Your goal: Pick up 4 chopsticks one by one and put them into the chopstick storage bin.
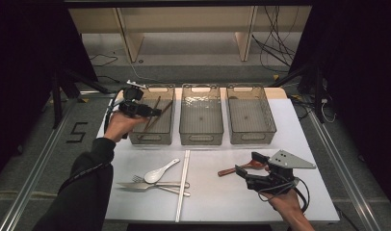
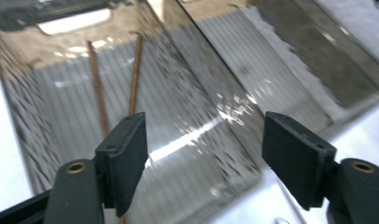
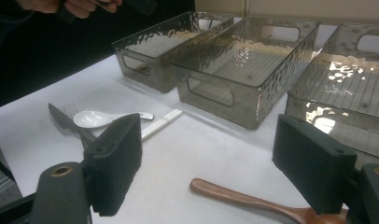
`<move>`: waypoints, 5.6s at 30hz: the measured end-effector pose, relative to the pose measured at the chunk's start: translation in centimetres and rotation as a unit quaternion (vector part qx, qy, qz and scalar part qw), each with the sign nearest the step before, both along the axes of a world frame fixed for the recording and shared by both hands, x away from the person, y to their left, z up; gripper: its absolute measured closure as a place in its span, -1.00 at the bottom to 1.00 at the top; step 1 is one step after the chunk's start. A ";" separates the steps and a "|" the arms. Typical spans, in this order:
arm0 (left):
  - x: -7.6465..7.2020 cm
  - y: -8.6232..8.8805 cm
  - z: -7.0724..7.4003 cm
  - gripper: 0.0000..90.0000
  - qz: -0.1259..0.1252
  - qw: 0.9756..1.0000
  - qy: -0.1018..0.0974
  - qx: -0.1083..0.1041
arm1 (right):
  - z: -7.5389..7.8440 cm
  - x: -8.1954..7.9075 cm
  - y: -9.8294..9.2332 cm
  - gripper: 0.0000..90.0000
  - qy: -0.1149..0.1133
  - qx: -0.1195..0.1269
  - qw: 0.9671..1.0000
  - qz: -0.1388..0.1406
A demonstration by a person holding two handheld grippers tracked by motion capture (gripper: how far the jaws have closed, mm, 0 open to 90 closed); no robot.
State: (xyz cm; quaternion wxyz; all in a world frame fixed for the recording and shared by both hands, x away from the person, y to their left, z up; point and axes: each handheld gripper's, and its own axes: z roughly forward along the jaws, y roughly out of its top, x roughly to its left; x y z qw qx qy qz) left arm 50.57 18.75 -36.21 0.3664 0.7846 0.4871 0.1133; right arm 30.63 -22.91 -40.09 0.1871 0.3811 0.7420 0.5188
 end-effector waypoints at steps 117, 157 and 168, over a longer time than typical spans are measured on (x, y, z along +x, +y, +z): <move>-10.8 -9.3 -10.2 0.74 -0.109 0.973 0.147 0.140 | 0.1 -0.1 0.3 -0.45 -0.005 -0.009 1.000 0.001; -10.9 -7.6 -5.9 0.87 -0.127 0.984 0.076 0.096 | 0.2 -0.1 0.2 -0.45 -0.006 -0.008 1.000 0.001; -10.5 -6.3 -4.5 0.87 -0.118 0.989 0.062 0.065 | 0.2 -0.1 0.2 -0.45 -0.006 -0.009 1.000 0.001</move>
